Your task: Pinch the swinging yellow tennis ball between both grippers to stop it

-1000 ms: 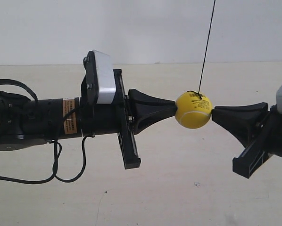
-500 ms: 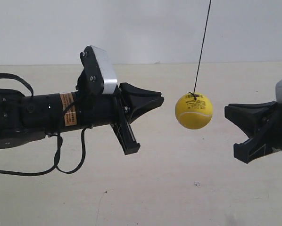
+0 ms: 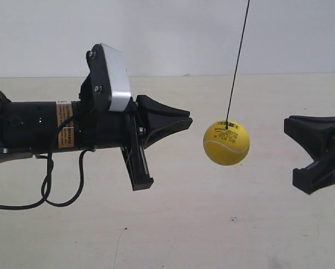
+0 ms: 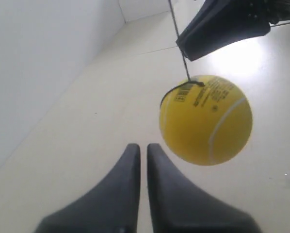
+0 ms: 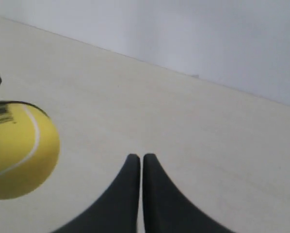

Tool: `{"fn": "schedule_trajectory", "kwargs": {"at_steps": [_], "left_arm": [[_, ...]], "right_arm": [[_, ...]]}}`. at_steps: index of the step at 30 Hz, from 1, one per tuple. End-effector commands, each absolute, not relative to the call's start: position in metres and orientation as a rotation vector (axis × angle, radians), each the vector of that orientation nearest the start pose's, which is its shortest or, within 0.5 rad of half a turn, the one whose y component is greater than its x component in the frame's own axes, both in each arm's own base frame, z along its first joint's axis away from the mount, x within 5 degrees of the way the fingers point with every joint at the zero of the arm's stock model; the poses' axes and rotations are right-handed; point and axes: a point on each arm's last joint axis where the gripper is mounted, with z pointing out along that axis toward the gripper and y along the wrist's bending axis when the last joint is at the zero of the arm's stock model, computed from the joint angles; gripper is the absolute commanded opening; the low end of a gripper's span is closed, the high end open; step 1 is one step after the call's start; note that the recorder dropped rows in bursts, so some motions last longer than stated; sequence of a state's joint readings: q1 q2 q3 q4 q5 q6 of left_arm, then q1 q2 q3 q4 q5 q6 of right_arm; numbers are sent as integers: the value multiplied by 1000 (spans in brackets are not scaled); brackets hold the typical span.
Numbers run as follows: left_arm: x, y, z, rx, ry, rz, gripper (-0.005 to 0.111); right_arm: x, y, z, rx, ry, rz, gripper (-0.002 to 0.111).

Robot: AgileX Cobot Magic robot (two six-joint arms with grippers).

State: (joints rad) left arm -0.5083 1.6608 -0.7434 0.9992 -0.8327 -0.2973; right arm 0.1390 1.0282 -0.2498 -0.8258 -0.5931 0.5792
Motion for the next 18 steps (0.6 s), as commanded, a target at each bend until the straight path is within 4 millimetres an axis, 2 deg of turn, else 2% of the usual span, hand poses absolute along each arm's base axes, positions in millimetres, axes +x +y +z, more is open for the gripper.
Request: {"fn": "schedule_trajectory", "kwargs": {"at_steps": [1,6,11,18], "left_arm": [[244,-206,216,1327,1339,-707,5],[242,-208,217,1375,1354,-746,5],[245,-212,213,1321,1343,-790,5],[253,-218,192,1275,1287,-819,5]], "right_arm": [[148,74,226,-745,1587,476,0],[151,78,218,-784,1618,531,0],[162,81,210,-794,1669,565,0],[169,84,204,-826,1663,599,0]]}}
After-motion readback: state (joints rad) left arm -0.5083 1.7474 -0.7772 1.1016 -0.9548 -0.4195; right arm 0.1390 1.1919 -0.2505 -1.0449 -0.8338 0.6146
